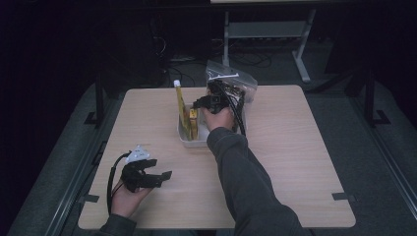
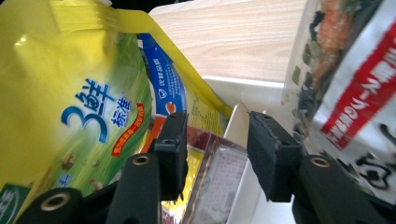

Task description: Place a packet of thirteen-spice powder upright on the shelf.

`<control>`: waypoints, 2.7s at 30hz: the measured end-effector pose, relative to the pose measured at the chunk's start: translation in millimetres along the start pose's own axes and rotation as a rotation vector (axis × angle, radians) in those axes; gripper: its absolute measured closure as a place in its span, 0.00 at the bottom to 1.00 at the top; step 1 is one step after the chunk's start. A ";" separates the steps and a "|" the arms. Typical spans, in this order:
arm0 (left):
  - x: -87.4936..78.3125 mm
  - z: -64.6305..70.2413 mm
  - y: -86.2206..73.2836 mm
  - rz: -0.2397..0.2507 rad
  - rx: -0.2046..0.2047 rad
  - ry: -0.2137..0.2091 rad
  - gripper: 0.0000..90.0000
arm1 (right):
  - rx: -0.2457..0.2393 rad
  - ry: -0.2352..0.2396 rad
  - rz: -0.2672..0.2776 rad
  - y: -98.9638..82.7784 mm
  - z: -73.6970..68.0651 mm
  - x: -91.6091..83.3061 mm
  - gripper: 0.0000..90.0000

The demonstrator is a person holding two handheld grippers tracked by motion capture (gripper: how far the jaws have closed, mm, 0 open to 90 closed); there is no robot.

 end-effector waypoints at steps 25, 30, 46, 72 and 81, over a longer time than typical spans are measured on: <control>-0.4 3.1 -2.5 -0.007 0.011 0.007 0.23 | 0.007 0.164 0.028 -44.7 3.0 -49.5 0.52; -0.5 2.9 -2.6 -0.005 0.006 0.007 0.23 | 0.012 0.187 0.024 -53.8 6.6 -54.4 0.51; -0.3 3.3 -2.7 -0.008 0.012 0.005 0.23 | 0.016 0.229 0.004 -79.6 19.3 -70.2 0.50; 2.2 5.4 -4.1 -0.016 0.010 -0.001 0.23 | 0.050 0.260 0.004 -119.5 51.7 -104.2 0.48; 2.1 5.0 -4.3 -0.015 0.008 -0.003 0.23 | 0.064 0.247 0.008 -133.4 68.3 -116.2 0.46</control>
Point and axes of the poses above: each handheld gripper's, and its own axes: x roughly forward along the jaws, y roughly out of its top, z roughly to its right, the point moved 5 cm from there along x, roughly forward along the jaws, and after that the axes turned 7 degrees about -x, right-handed, at the moved point
